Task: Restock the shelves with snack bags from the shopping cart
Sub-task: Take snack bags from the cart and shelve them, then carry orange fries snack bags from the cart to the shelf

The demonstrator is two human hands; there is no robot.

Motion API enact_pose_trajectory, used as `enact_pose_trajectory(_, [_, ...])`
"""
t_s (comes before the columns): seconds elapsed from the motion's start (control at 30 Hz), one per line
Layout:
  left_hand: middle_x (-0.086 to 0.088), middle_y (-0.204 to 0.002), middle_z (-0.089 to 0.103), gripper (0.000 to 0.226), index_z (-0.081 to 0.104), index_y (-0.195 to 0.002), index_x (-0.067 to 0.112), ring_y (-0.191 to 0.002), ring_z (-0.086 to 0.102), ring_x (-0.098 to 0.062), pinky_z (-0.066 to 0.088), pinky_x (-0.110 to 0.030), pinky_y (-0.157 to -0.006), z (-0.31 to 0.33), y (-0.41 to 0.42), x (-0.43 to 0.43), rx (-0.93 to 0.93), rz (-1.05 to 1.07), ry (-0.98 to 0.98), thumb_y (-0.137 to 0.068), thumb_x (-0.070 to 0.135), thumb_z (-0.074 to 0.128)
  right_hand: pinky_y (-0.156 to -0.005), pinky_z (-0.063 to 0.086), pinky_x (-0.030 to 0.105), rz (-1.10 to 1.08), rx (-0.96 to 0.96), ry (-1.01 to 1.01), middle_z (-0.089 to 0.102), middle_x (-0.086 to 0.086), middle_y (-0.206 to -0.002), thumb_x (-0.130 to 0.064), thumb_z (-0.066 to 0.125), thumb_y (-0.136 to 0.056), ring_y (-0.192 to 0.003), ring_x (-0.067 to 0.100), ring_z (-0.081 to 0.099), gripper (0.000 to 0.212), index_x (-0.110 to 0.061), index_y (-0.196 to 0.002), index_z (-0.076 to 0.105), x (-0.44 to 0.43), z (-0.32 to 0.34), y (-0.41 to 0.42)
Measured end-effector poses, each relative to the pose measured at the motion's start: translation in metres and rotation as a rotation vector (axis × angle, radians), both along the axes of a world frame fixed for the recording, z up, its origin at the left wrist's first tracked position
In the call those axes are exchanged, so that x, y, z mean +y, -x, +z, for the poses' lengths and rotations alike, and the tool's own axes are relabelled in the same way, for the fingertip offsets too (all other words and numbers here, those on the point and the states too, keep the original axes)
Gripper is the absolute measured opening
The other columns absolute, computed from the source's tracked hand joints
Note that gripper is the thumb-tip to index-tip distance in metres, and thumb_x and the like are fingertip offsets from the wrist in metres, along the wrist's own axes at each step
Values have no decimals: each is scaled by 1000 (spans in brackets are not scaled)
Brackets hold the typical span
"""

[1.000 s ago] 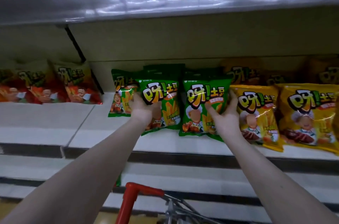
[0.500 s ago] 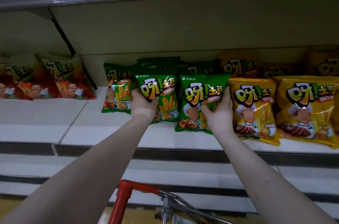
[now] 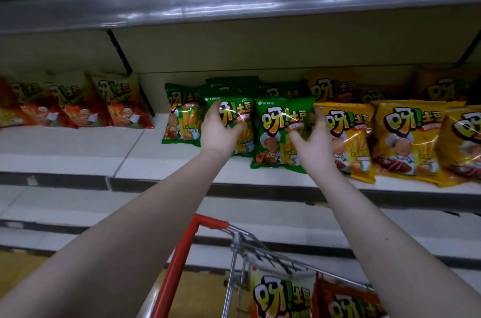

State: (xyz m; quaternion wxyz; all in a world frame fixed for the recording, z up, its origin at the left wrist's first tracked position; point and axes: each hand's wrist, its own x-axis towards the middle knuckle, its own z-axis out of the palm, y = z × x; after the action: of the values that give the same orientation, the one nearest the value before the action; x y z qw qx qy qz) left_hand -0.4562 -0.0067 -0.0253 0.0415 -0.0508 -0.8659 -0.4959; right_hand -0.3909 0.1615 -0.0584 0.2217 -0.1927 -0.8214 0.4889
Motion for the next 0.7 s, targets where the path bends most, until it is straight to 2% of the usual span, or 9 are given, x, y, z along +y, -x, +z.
enact_pose_trajectory(0.07, [-3,-151,37,72,31,-148,18,-138,35,-21,36,-39,-110,13,-26,2,2,-51,-56,-87,26,69,-111,34,47,37,25,82,36,5,-150,-30,59,-89,-136,22,36,73,-19,-149,19,-4,11,-21])
enact_pose_trajectory(0.13, [1,-151,37,68,34,-147,20,-139,33,-18,34,-39,-112,23,-53,4,17,-90,-121,-88,26,67,-111,34,45,62,57,111,39,5,-148,-32,55,-93,-135,21,38,67,-20,-149,21,-8,22,-42])
enact_pose_trajectory(0.2, [4,-149,40,64,38,-144,22,-138,33,-15,32,-38,-112,30,-85,5,13,-131,-194,-88,27,67,-108,35,34,73,91,142,42,4,-145,-31,51,-95,-132,17,40,59,-20,-148,25,-12,36,-75])
enact_pose_trajectory(0.3, [11,-140,44,57,43,-140,25,-131,35,-6,31,-30,-108,36,-138,5,5,-212,-278,-89,26,66,-92,35,12,58,130,154,46,1,-138,-28,47,-98,-122,7,44,48,-19,-143,34,-21,50,-129])
enact_pose_trajectory(0.4, [16,-131,45,53,45,-138,26,-123,38,-1,32,-25,-100,41,-193,4,-8,-275,-330,-89,27,66,-92,37,12,41,158,175,50,-3,-135,-29,45,-99,-120,7,48,42,-18,-139,42,-28,55,-186])
enact_pose_trajectory(0.5, [9,-141,47,52,46,-138,25,-131,40,-7,34,-27,-102,44,-240,2,-23,-319,-370,-90,28,65,-81,35,-2,34,149,179,51,-13,-121,-30,44,-100,-103,-11,49,37,-23,-136,44,-34,54,-236])
enact_pose_trajectory(0.57, [9,-142,47,50,47,-137,26,-132,40,-9,36,-28,-101,42,-273,1,-29,-352,-393,-90,28,64,-83,37,1,-3,148,185,51,-12,-120,-31,44,-99,-103,-8,49,36,-22,-134,46,-37,50,-271])
enact_pose_trajectory(0.63, [9,-142,47,48,48,-136,27,-132,41,-11,36,-26,-99,37,-304,3,-61,-382,-419,-91,27,64,-90,40,11,-44,149,190,52,-9,-121,-31,44,-99,-107,-3,49,37,-20,-134,47,-37,42,-306])
enact_pose_trajectory(0.7, [8,-141,49,46,49,-134,27,-131,43,-13,38,-29,-103,30,-331,7,-100,-402,-446,-91,27,64,-89,40,11,-79,118,190,52,-8,-121,-32,44,-99,-106,-4,50,38,-20,-135,47,-36,33,-338])
